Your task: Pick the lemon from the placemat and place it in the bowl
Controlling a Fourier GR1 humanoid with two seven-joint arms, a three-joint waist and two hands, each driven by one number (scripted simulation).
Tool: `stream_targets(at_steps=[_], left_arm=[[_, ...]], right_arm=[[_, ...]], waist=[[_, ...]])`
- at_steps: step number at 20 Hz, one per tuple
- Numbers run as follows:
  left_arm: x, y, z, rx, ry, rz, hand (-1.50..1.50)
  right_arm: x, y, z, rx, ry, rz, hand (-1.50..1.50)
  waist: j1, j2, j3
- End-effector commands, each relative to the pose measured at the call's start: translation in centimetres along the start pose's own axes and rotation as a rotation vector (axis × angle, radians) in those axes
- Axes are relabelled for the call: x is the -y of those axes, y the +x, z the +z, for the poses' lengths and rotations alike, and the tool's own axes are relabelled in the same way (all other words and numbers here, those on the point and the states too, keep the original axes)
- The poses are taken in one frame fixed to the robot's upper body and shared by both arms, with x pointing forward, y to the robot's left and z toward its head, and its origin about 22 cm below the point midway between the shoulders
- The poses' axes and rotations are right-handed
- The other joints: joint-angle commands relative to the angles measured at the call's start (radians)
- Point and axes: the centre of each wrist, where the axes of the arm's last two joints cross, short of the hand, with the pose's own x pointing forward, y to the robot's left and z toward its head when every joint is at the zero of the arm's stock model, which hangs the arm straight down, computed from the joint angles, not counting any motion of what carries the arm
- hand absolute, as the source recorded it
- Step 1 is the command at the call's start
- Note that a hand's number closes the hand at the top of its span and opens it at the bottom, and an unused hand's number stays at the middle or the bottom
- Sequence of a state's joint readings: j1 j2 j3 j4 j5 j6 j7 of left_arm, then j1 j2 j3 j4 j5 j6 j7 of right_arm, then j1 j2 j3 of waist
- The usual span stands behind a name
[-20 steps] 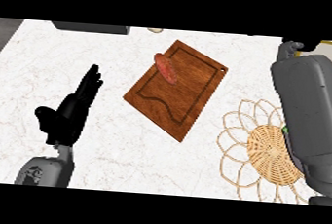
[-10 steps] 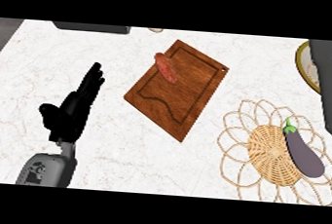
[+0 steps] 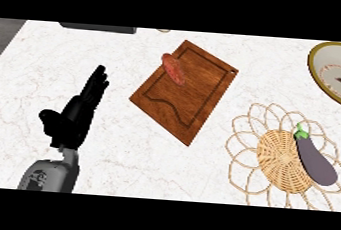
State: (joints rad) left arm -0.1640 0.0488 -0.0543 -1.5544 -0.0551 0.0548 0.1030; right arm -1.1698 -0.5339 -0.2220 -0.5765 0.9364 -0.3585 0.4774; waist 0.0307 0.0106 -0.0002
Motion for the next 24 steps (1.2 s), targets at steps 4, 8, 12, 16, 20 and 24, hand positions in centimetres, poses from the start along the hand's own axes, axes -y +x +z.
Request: stream_targets(at_steps=[4, 8, 12, 16, 20, 24], left_arm=[[0.2, 0.4, 0.0, 0.010, -0.015, -0.016, 0.00], [-0.6, -0.3, 0.3, 0.007, -0.014, -0.002, 0.00], [-0.3, -0.7, -1.1, 0.017, -0.012, -0.003, 0.00], [0.1, -0.4, -0.1, 0.022, -0.030, 0.004, 0.00], [-0.1, 0.7, -1.0, 0.024, -0.027, 0.016, 0.00], [0.6, 0.3, -0.3, 0.008, -0.030, 0.006, 0.00]], right_arm=[[0.2, -5.5, -2.2, -0.065, -0.038, 0.134, 1.50], [-0.3, -10.5, -2.4, -0.092, -0.042, 0.154, 1.50], [-0.2, -14.6, -2.2, -0.129, -0.053, 0.184, 1.50], [0.0, -17.0, -2.1, -0.180, -0.009, 0.182, 1.50], [-0.5, -18.6, -1.6, -0.261, 0.091, 0.034, 1.50], [-1.0, -21.8, -0.4, -0.227, 0.218, -0.066, -1.50]], waist=[[0.013, 0.006, 0.001], [0.014, 0.007, 0.002], [0.016, 0.017, 0.003], [0.028, 0.015, 0.004], [0.025, 0.016, 0.005], [0.021, 0.016, 0.007]])
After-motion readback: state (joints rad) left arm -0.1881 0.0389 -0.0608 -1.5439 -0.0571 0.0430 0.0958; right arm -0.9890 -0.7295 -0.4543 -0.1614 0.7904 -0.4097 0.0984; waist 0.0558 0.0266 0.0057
